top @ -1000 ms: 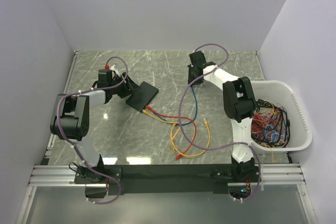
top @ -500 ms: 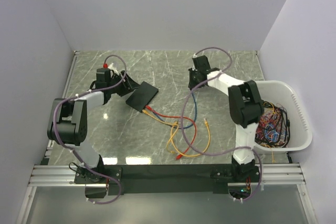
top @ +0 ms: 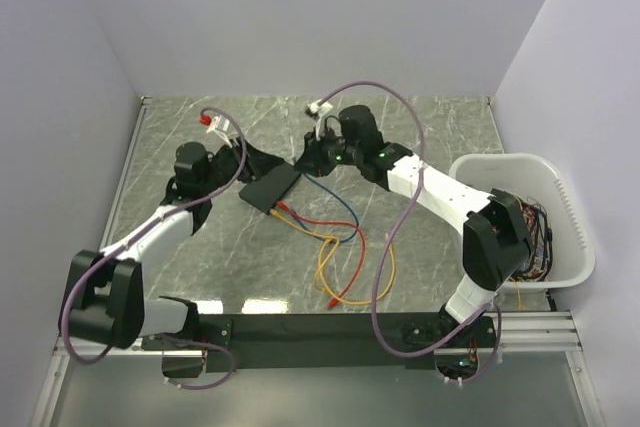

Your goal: Insert the plug into the switch port

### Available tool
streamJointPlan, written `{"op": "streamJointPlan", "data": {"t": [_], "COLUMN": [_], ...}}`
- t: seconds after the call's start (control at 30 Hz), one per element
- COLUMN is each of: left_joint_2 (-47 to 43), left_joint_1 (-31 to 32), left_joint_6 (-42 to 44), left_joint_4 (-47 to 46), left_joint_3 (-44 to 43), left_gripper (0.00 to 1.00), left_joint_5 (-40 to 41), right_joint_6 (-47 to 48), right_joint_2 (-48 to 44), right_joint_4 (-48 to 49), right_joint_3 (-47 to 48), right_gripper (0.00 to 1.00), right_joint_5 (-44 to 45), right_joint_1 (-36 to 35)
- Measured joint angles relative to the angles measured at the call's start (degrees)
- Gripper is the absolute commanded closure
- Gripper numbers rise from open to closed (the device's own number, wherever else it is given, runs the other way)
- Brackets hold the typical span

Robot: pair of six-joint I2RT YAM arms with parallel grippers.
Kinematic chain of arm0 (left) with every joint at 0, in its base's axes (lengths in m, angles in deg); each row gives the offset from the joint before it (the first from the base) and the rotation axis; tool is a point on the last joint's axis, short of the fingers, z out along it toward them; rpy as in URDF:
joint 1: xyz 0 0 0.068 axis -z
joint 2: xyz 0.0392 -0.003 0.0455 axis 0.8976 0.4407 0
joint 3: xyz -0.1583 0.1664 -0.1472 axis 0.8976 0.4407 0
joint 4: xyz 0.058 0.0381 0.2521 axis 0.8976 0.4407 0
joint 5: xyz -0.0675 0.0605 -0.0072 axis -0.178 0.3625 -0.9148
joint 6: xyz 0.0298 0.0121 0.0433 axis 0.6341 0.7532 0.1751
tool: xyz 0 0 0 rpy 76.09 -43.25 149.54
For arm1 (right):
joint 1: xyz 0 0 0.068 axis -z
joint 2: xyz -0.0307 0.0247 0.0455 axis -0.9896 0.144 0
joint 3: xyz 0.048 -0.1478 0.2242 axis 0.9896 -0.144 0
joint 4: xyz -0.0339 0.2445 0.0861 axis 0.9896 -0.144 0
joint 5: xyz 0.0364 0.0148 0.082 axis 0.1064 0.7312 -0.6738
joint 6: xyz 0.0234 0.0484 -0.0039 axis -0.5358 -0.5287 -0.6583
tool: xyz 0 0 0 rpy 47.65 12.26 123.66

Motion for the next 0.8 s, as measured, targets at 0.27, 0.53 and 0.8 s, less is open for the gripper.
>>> {"op": "streamJointPlan", "data": {"t": [0.27, 0.53, 0.8], "left_joint_2": [-6.93, -7.34, -7.37], "left_joint_1": [0.02, 0.02, 0.31], "left_joint_6": [-3.13, -5.44, -5.62], "left_joint_4": [-13.81, -21.97, -23.58], "left_joint_3": [10.34, 13.2, 13.2], "left_gripper": [0.53, 0.53, 0.52], "left_joint_5": [-4.42, -6.58, -6.84], "right_joint_6": [0.55, 0.55, 0.35], "right_joint_2": [-1.29, -2.19, -2.19], "right_joint_4": [0.5, 0.9, 0.92], "right_joint_3": [-1.44, -1.44, -1.44], "right_gripper": [1.0, 1.0, 1.0], "right_joint_5": [-5.9, -9.31, -10.91], "right_joint_1": [-3.78, -3.87, -3.89]}}
